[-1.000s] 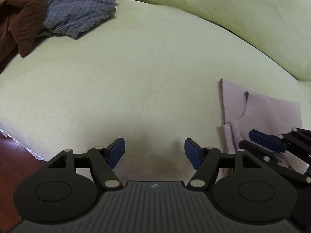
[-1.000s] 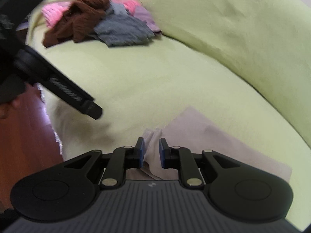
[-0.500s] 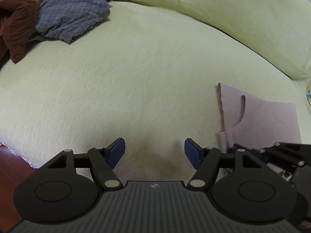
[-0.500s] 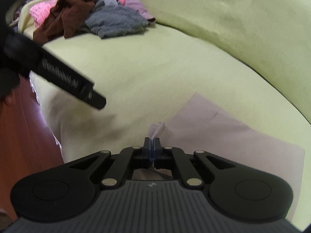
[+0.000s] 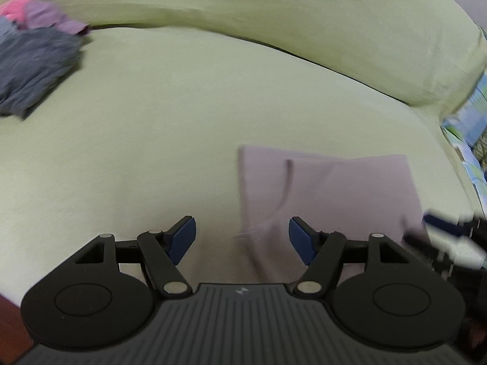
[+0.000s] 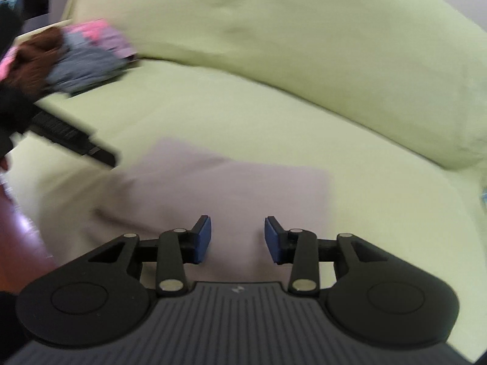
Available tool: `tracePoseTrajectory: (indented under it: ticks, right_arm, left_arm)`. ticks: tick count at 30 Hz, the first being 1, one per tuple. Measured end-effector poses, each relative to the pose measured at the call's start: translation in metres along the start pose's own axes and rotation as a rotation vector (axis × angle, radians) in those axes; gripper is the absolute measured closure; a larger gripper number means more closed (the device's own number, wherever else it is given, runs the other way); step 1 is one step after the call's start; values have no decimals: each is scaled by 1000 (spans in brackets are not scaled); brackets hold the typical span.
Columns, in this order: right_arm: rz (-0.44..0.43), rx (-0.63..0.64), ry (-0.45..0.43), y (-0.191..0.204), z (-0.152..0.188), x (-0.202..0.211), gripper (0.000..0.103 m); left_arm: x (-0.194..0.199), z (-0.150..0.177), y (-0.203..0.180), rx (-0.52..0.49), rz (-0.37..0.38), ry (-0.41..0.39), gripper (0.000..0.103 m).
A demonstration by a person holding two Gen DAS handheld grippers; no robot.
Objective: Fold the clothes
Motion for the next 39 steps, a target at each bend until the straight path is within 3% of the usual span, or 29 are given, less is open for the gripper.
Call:
tracePoseTrajectory:
  ticks: [3, 9, 14, 15, 18, 20, 21, 22, 27, 28, 29, 31, 34, 39]
  right_arm:
    - [-41, 29, -16, -23, -11, -14, 68]
    - [-168, -2, 54, -74, -24, -69, 65]
    - [-432, 239, 43, -60, -46, -95, 65]
    - [-440, 254, 49, -60, -47, -98, 65]
    - [-547, 310, 129, -64, -53, -117, 65]
    - [-639, 279, 192, -73, -52, -128, 66]
    - [-651, 276, 216, -76, -49, -132, 76]
    - [-664, 273, 240, -79, -47, -135, 100]
    - [-639, 270, 278, -83, -32, -143, 96]
    - [-640, 277, 246, -80, -38, -139, 83]
    - [-642, 283, 213, -77, -43, -135, 77]
    - [-644, 295, 148, -71, -55, -127, 78]
    - [-718, 316, 113, -43, -71, -126, 78]
    - [-790, 423, 170, -4, -68, -152, 79]
  left_arm:
    - [-6, 1, -6, 6, -10, 8, 34]
    - [-17, 1, -8, 17, -43, 19, 34]
    - [-22, 5, 0, 43, -64, 29, 34]
    - [-22, 5, 1, 44, -65, 31, 34]
    - [-24, 5, 3, 40, -65, 36, 34]
    - [-24, 5, 3, 39, -64, 35, 34]
    - [-24, 5, 3, 40, -63, 35, 34]
    - [-25, 4, 5, 45, -62, 35, 34]
    - [-27, 3, 9, 49, -66, 37, 34]
    - [-27, 3, 11, 51, -66, 37, 34]
    - [-26, 2, 11, 54, -64, 35, 34]
    - [-25, 1, 13, 55, -64, 30, 34]
    - [-24, 1, 11, 58, -62, 27, 34]
    - [-25, -1, 9, 61, -58, 28, 34]
Point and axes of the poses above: each gripper's, at about its wrist camera, not at the fingertips, and x roughly against the way its jaws point, y to its left, z to its underside, the point moved 2 cm from there along -x, roughly the way its jaws point, and after that the axes turned 8 degrees about -y, right-handed, at the moved point
